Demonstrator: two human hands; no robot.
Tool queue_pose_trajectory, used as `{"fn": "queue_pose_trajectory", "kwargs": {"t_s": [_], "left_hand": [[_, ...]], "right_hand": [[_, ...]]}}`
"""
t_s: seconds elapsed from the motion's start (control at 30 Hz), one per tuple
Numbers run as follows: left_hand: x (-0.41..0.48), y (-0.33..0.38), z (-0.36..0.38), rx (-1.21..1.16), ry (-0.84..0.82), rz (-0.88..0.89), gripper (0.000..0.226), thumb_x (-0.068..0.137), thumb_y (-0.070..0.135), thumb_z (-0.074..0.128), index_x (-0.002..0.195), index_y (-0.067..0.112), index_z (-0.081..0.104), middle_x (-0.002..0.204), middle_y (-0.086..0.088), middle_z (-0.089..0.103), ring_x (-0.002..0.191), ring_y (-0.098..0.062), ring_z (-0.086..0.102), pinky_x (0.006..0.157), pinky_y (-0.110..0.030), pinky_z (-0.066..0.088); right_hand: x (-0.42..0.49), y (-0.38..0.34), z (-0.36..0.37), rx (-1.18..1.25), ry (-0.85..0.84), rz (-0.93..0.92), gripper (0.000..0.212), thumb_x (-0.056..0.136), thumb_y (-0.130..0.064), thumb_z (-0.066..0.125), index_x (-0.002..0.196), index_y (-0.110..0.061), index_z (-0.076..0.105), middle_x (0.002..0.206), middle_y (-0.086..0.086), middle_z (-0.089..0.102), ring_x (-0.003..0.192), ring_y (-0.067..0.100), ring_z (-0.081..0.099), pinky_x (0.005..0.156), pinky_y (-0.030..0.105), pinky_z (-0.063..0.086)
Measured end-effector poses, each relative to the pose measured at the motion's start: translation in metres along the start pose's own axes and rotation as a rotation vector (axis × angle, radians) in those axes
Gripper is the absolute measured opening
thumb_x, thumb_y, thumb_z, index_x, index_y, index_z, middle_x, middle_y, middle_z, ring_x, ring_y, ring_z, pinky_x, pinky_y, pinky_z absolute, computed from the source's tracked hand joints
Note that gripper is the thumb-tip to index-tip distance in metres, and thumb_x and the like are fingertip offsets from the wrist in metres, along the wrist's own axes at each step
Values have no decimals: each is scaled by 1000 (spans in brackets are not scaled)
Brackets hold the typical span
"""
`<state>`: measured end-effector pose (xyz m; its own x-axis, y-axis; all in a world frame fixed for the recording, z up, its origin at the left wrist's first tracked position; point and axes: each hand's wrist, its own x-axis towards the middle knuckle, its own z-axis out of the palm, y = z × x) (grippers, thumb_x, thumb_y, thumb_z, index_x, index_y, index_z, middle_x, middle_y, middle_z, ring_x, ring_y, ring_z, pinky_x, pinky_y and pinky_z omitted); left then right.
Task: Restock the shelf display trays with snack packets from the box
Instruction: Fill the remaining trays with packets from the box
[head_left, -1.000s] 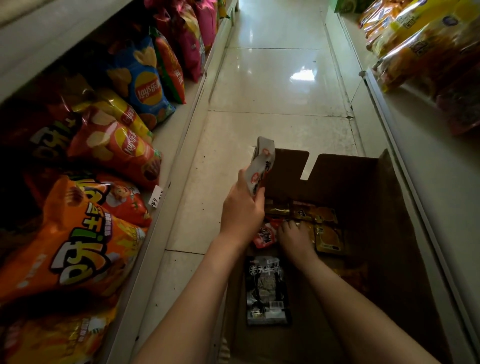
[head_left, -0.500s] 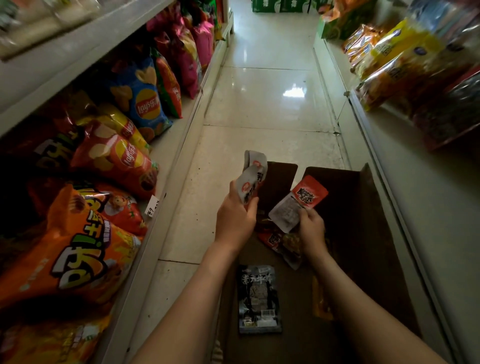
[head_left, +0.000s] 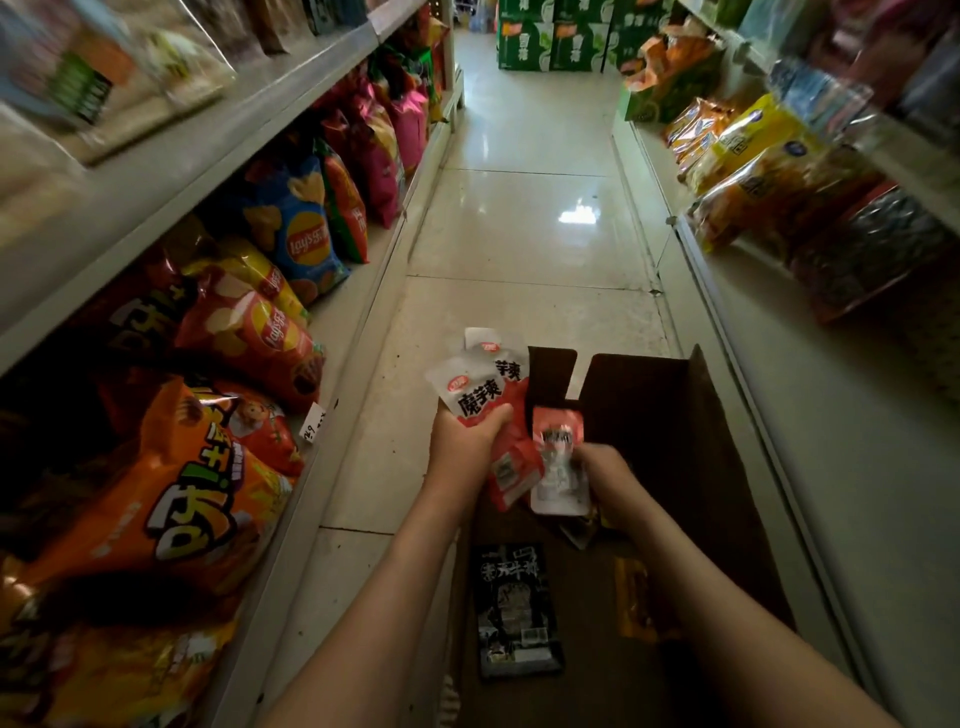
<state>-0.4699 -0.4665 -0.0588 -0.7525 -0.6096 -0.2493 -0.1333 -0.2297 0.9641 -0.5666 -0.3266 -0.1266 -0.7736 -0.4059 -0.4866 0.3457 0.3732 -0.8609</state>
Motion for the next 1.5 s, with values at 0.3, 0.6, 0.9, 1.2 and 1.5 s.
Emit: {"fn": "queue_pose_trajectory", "kwargs": {"t_s": [0.3,0.6,0.9,1.2,1.5], "left_hand": [[-24,-1,11,22,-262,-108,29,87,19,69,112,11,55,93,-6,71,73,-17,72,54,-27,57],[-18,2,33,168,-190,-221,80,80,75,48,123,8,46,104,-8,69,94,-23,69,88,-43,56],[-7,74,49,494,-243,-195,63,92,68,33,124,16,46,113,-6,62,99,-21,61,89,-41,52],[-87,196,57,-47,-339,-603,94,61,81,64,132,21,51,122,-8,65,115,-26,61,101,-46,46],[-196,379,60,-200,-541,-765,27,88,16,56,114,9,59,89,-15,72,74,-28,70,66,-36,58]], "right_hand": [[-14,42,-4,-232,92,109,28,92,-37,59,89,-10,66,96,16,69,85,27,65,83,40,52],[-80,-67,9,519,-296,-25,45,93,-41,49,124,-9,55,94,9,72,79,23,71,63,32,57],[-98,-128,17,418,-61,-168,39,104,-37,27,130,-16,47,120,14,62,105,25,64,81,35,58],[-186,-220,-4,372,-153,103,32,100,-40,39,114,-28,65,105,2,71,93,12,67,77,29,53],[-328,-343,-83,339,-34,-30,61,93,-9,56,143,-32,31,125,7,55,94,21,66,58,23,54]]}}
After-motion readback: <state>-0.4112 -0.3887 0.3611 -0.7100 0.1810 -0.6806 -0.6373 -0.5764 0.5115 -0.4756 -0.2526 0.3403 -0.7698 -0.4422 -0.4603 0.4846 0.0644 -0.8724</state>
